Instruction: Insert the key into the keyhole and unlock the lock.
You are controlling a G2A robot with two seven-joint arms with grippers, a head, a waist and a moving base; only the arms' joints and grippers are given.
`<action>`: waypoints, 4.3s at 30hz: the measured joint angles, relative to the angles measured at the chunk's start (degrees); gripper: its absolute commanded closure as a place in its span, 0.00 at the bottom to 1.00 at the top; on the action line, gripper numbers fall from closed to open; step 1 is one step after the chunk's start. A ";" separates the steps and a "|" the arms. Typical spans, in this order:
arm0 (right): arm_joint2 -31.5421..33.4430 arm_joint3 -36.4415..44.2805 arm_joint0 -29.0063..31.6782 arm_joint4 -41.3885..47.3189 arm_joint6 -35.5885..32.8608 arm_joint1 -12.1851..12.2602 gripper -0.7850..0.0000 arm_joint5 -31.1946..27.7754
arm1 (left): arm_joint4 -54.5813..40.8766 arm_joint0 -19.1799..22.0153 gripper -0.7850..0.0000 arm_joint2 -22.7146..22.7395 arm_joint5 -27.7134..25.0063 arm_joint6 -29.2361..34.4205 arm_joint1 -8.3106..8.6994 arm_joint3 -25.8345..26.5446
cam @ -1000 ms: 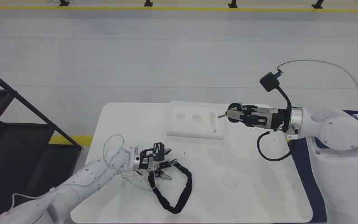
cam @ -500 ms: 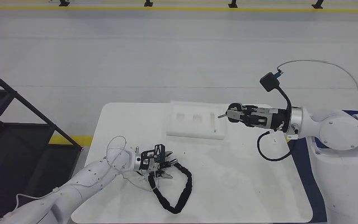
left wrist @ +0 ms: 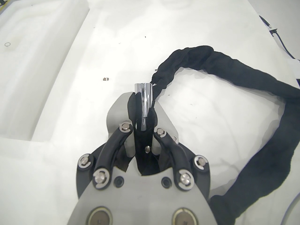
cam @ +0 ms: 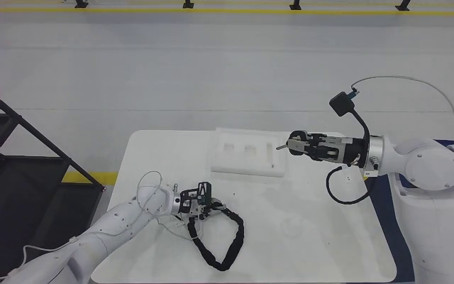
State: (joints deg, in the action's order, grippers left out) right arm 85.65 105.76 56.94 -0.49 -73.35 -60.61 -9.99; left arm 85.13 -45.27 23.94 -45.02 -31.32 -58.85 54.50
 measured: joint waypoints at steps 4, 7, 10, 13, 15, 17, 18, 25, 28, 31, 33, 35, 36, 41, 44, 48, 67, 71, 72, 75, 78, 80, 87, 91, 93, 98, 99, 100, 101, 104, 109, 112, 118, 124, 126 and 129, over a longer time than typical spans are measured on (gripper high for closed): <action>0.00 0.00 0.00 0.00 0.00 0.00 1.00 0.00 | -0.11 -0.27 1.00 1.32 -0.22 -0.88 0.38 1.48; 0.00 0.00 0.00 0.00 0.00 0.00 1.00 0.00 | -0.08 -0.62 1.00 2.74 -0.87 -2.02 1.06 3.76; 0.00 0.00 0.00 0.00 0.00 0.00 1.00 0.00 | -0.34 -1.11 1.00 4.59 -1.91 -3.22 2.02 6.52; 0.00 0.00 0.00 0.00 0.00 0.00 1.00 0.00 | -0.78 -1.69 1.00 6.77 -2.71 -4.08 3.05 9.66; -0.19 -0.03 0.34 -0.06 0.38 0.00 1.00 0.19 | -1.32 -2.17 1.00 8.36 -3.32 -4.29 3.74 11.98; -0.71 0.02 1.23 -0.38 1.16 0.06 1.00 0.89 | -1.94 -2.61 1.00 9.67 -4.02 -4.53 4.26 14.06; -0.99 0.12 1.63 -0.41 1.27 0.14 1.00 1.41 | -2.42 -2.90 1.00 10.52 -4.43 -4.72 4.56 15.37; -1.93 0.74 3.08 0.33 0.10 0.66 1.00 4.38 | -6.97 -4.27 1.00 14.59 -4.34 -5.36 5.20 21.37; -2.63 2.47 3.17 0.28 -0.96 0.88 1.00 6.12 | -8.89 -4.42 1.00 15.68 -3.69 -5.58 5.00 23.32; -3.31 4.37 3.15 0.08 -1.74 1.10 1.00 7.67 | -9.96 -4.40 1.00 16.34 -3.10 -5.84 4.66 24.86; -3.62 5.23 3.10 -0.71 -1.73 1.26 1.00 9.06 | -10.19 -4.25 1.00 16.54 -2.97 -6.18 4.37 25.66; -3.79 6.08 3.08 -1.59 -1.27 1.39 1.00 10.51 | -10.20 -4.19 1.00 16.67 -2.33 -6.69 4.08 26.09; -3.90 6.68 3.13 -2.17 -0.88 1.47 1.00 11.51 | -10.11 -4.24 1.00 16.71 -1.49 -7.03 3.86 26.25; -4.58 8.51 3.85 -3.04 0.50 1.71 1.00 15.34 | -9.07 -4.56 1.00 16.14 0.04 -9.20 2.95 26.86; -4.86 9.28 4.41 -3.54 1.26 1.84 1.00 16.89 | -7.88 -4.81 1.00 15.97 1.53 -11.40 2.48 26.71; -4.86 9.31 4.43 -3.55 1.29 1.85 1.00 16.93 | -7.82 -4.87 1.00 16.01 1.81 -11.69 2.44 26.61; -5.37 13.55 5.70 -9.99 1.44 2.53 1.00 22.33 | -9.67 -7.30 1.00 16.37 6.09 -10.67 1.59 26.22; -5.76 18.60 5.64 -15.73 -0.04 3.06 1.00 26.47 | -8.15 -7.32 1.00 15.78 8.06 -13.69 0.72 24.61; -5.88 20.30 5.60 -17.32 -0.23 3.19 1.00 27.67 | -7.51 -7.22 1.00 15.61 8.90 -14.85 0.43 24.13; -6.56 24.12 5.45 -21.03 -0.38 3.45 1.00 30.38 | -5.55 -6.99 1.00 15.22 11.98 -17.77 -0.35 22.75; -7.98 27.09 4.88 -24.77 -0.90 3.66 1.00 32.12 | -3.92 -7.31 1.00 14.64 16.83 -21.22 -1.26 20.96; -9.16 28.14 4.31 -26.32 -1.34 3.71 1.00 32.85 | -3.18 -7.35 1.00 14.10 18.90 -23.11 -1.86 19.71; -14.15 28.87 1.58 -31.90 -2.51 3.76 1.00 34.97 | -0.08 -6.69 1.00 11.63 22.35 -29.29 -4.14 16.12; -17.56 28.89 -0.41 -36.54 -3.91 3.76 1.00 35.06 | 0.91 -6.26 1.00 11.11 23.07 -30.67 -5.04 14.82; -19.56 28.88 -1.70 -39.71 -5.08 3.73 1.00 35.17 | 1.15 -6.13 1.00 11.02 23.19 -30.62 -5.43 14.26; -23.13 28.88 -3.04 -43.02 -4.97 3.42 1.00 35.96 | 1.15 -6.17 1.00 11.11 23.74 -28.69 -6.20 13.67; -23.65 28.78 -2.92 -43.14 -4.67 3.36 1.00 36.25 | 1.31 -6.22 1.00 11.22 24.03 -28.35 -6.34 13.65; -23.94 28.57 -2.78 -43.07 -4.40 3.31 1.00 36.51 | 1.43 -6.28 1.00 11.33 24.25 -28.15 -6.43 13.64; -24.19 28.31 -2.64 -42.87 -4.12 3.26 1.00 36.79 | 1.54 -6.35 1.00 11.43 24.41 -27.99 -6.51 13.64; -24.94 27.32 -2.39 -41.69 -3.31 3.08 1.00 37.61 | 1.67 -6.63 1.00 11.84 24.51 -27.59 -6.73 13.69; -25.68 26.19 -2.49 -41.12 -2.49 2.99 1.00 38.43 | 1.78 -7.09 1.00 12.57 24.16 -27.08 -7.03 13.71; -25.99 26.09 -2.62 -41.99 -2.45 3.05 1.00 38.48 | 1.57 -7.32 1.00 12.95 23.45 -26.71 -7.22 13.57; -26.20 25.96 -3.03 -41.87 -2.29 3.05 1.00 38.63 | 2.11 -7.60 1.00 13.56 22.95 -26.70 -7.60 13.22; -26.29 25.52 -3.40 -40.64 -1.78 2.99 1.00 39.14 | 3.48 -7.92 1.00 13.87 22.74 -26.93 -7.95 13.28; -26.41 25.20 -3.51 -40.37 -1.71 2.99 1.00 39.21 | 3.83 -8.03 1.00 14.05 22.69 -27.11 -8.05 13.31; -26.65 24.78 -3.62 -40.09 -1.64 3.01 1.00 39.29 | 3.97 -8.24 1.00 14.39 22.58 -27.30 -8.19 13.29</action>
State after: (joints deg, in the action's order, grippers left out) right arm 59.00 130.54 53.32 -40.58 -74.99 -57.60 29.29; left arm 89.09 -53.51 38.32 -22.44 -58.61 -67.05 67.79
